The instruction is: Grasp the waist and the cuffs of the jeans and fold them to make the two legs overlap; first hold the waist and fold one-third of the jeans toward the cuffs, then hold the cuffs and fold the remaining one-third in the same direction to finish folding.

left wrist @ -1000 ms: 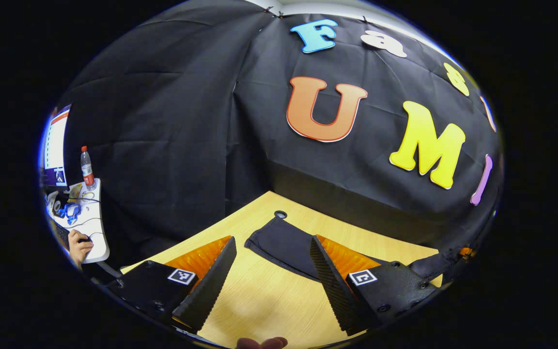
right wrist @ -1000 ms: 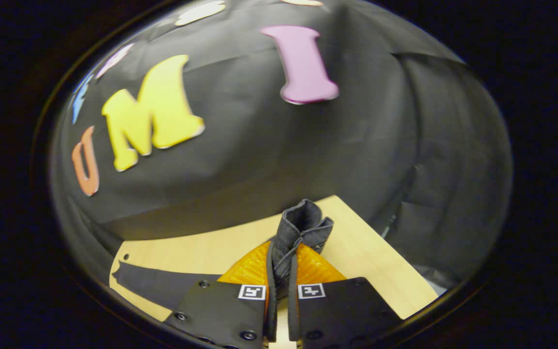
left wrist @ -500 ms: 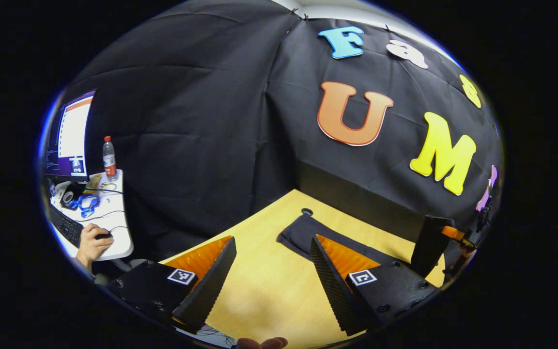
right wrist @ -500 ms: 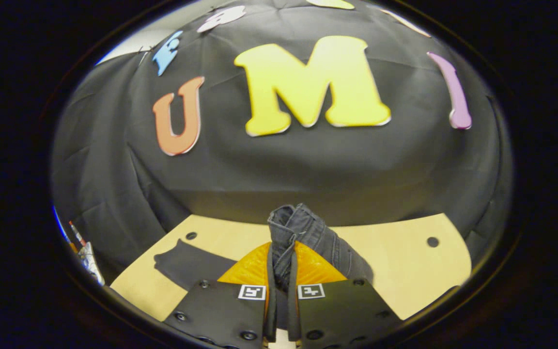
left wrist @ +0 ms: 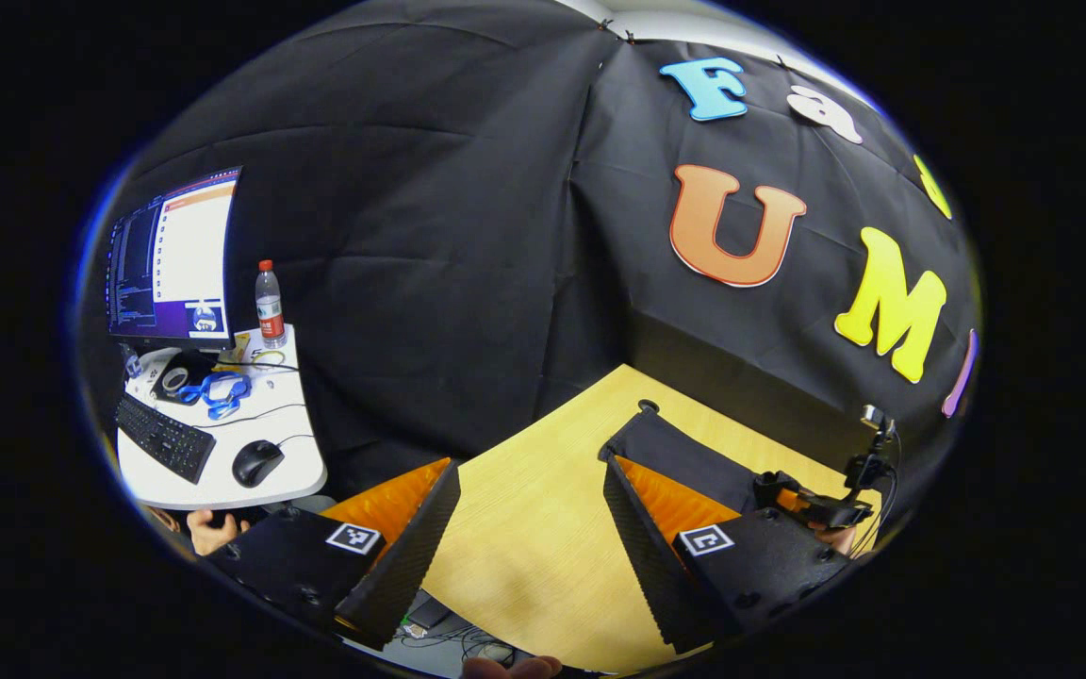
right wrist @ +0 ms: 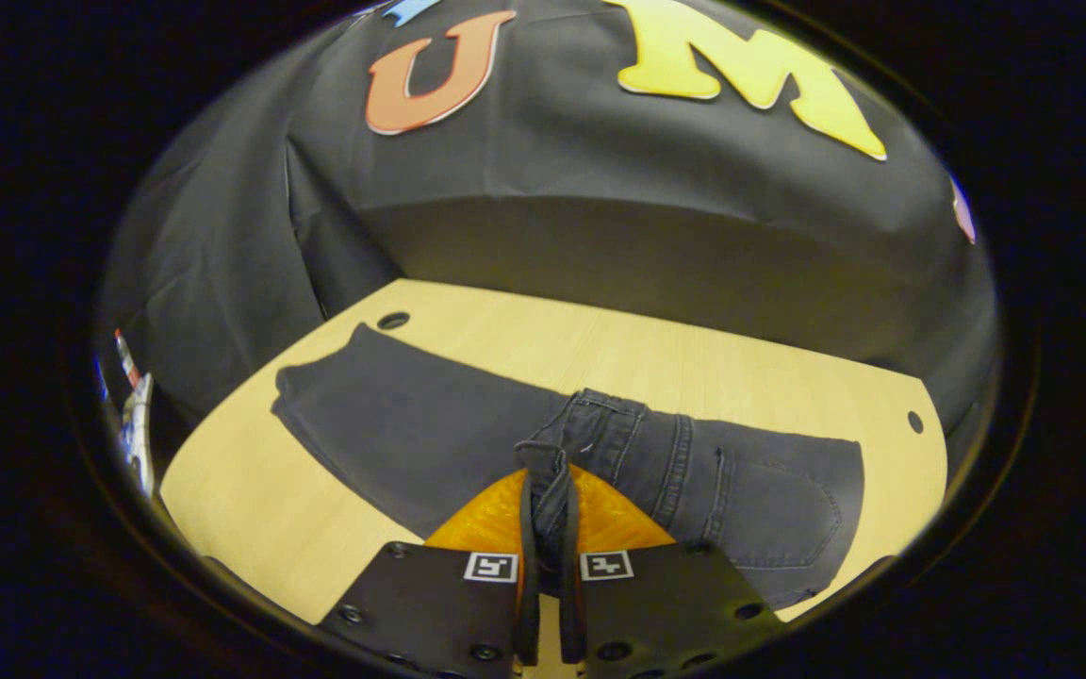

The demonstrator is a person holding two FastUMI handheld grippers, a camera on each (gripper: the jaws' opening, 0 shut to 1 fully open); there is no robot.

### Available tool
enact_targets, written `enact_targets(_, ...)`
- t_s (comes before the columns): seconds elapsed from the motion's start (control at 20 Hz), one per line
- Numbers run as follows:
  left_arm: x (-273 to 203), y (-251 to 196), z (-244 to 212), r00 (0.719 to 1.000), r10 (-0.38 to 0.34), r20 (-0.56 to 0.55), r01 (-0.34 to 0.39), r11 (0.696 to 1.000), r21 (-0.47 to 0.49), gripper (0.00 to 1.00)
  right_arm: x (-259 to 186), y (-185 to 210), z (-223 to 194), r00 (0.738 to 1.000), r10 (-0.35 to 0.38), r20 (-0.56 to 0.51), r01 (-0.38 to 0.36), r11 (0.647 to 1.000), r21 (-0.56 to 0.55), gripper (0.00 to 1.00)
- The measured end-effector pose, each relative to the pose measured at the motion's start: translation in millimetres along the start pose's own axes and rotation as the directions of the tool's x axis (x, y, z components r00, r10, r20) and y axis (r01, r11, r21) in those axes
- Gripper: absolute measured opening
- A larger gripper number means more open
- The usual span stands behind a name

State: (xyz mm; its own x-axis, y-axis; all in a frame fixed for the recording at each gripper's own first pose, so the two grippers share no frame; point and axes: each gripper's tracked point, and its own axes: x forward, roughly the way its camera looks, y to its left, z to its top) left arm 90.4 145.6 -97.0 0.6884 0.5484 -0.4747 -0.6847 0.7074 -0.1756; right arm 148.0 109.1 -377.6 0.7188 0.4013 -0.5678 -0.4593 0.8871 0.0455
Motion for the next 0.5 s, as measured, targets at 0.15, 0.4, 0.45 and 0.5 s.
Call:
enact_targets(0.15, 1, 0, -6, 1.0, -0.014, -0.011, 0.014, 1.0, -0.017, 0.99, 1, 2, -9, 0.999, 0.012, -0.044, -0.013, 0.999, -0.029, 0.1)
enact_targets(0.4, 2, -7, -9, 0.999, -0.043, -0.019, 0.043, 0.999, -0.016, 0.99, 3, 8, -17, 0.997, 0.041, -0.062, -0.045, 0.997, -0.055, 0.19)
enact_targets(0.45, 1, -9, -12, 0.998, -0.052, -0.025, 0.051, 0.998, -0.027, 1.0, 3, 13, -21, 0.995, 0.056, -0.077, -0.06, 0.997, -0.049, 0.21)
enact_targets(0.5, 1, -12, -14, 0.998, -0.06, -0.03, 0.059, 0.998, -0.038, 0.99, 1, 17, -24, 0.993, 0.075, -0.088, -0.078, 0.996, -0.035, 0.28)
